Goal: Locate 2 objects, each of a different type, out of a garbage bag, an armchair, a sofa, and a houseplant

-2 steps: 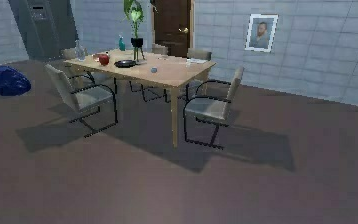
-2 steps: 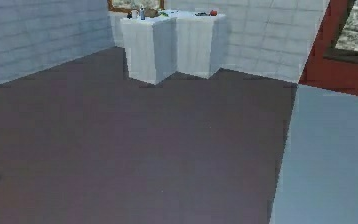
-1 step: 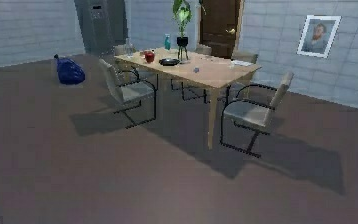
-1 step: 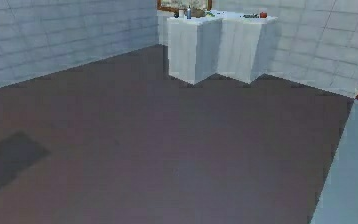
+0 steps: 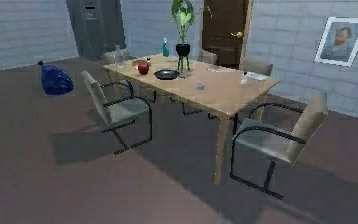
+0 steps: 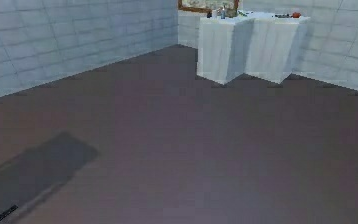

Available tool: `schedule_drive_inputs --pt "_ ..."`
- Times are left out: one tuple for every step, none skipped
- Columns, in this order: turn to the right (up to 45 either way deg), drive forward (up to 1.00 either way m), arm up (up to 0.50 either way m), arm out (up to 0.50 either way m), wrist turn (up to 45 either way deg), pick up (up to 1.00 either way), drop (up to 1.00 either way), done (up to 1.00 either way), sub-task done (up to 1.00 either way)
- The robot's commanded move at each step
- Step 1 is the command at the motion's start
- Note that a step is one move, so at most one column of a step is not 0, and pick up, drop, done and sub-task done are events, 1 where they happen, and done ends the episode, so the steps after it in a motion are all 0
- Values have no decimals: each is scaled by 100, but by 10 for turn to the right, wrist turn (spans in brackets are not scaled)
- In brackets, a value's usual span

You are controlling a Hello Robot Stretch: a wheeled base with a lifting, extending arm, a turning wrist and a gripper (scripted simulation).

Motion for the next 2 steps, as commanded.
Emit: schedule_drive_inputs --pt "-90 0 0 0 0 0 0 0 0" --pt "0 80 0 0 0 0 0 0 0"
